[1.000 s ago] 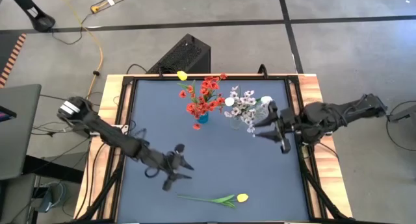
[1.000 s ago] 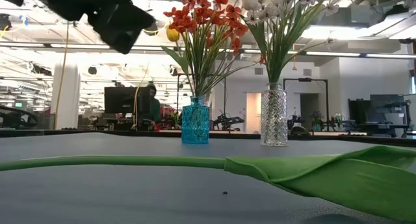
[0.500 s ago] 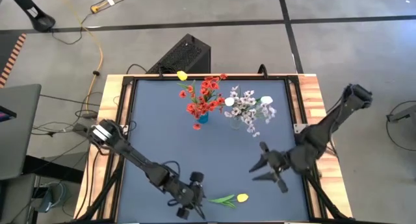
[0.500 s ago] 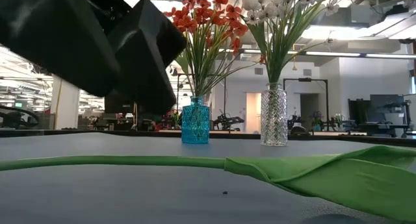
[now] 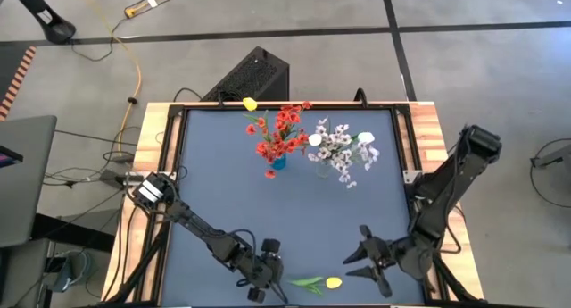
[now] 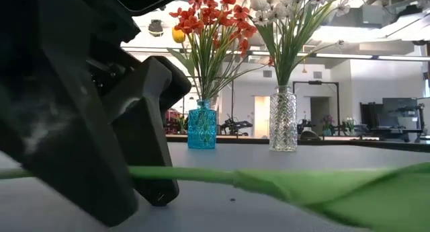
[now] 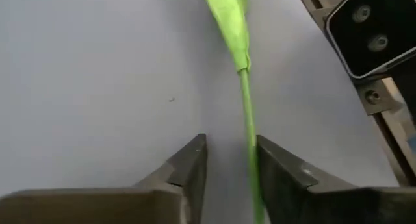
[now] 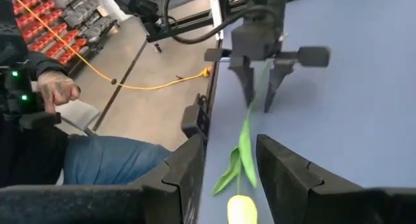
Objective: Sort flowers into vase by color
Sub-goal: Put the yellow tulip into the blue vase
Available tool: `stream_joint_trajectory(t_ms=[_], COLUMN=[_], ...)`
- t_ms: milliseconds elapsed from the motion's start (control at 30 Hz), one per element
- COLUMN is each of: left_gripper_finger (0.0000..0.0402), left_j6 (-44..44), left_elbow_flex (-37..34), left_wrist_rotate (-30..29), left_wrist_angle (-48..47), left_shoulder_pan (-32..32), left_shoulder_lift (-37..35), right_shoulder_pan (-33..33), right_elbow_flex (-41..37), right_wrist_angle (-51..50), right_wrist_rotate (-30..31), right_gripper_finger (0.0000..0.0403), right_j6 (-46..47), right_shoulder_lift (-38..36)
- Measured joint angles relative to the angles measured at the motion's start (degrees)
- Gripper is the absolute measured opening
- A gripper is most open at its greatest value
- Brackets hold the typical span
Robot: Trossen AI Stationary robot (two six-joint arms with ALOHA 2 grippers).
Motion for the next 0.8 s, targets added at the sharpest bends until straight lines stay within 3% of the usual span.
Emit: stream_joint_trajectory(t_ms=[200, 400, 633, 800], left_gripper_finger=[0.0011, 0.0002, 0.0000, 0.0000], left_j6=[0.4, 4.0, 5.1, 4.9], left_elbow_flex=[-0.1, -0.3, -0.2, -2.4], left_wrist_rotate=[-0.9, -4.4, -17.4, -26.7], left_wrist_angle=[-0.2, -4.6, -24.0, -27.4], left_shoulder_pan=[0.0, -0.1, 0.1, 0.1], left_shoulder_lift=[-0.2, -2.9, -13.0, -22.0], right_shoulder_pan=[1.0, 1.0, 1.7, 1.3], right_elbow_flex=[0.0, 0.0, 0.0, 0.0], right_wrist_angle=[5.4, 7.4, 8.0, 7.8], right_wrist_rotate=[0.8, 1.0, 1.0, 1.6], right_gripper_finger=[0.0168, 0.0168, 0.0168, 0.0168], right_j6=[3.0, 6.5, 5.1, -0.9], right_shoulder_lift=[5.3, 9.4, 9.0, 8.9])
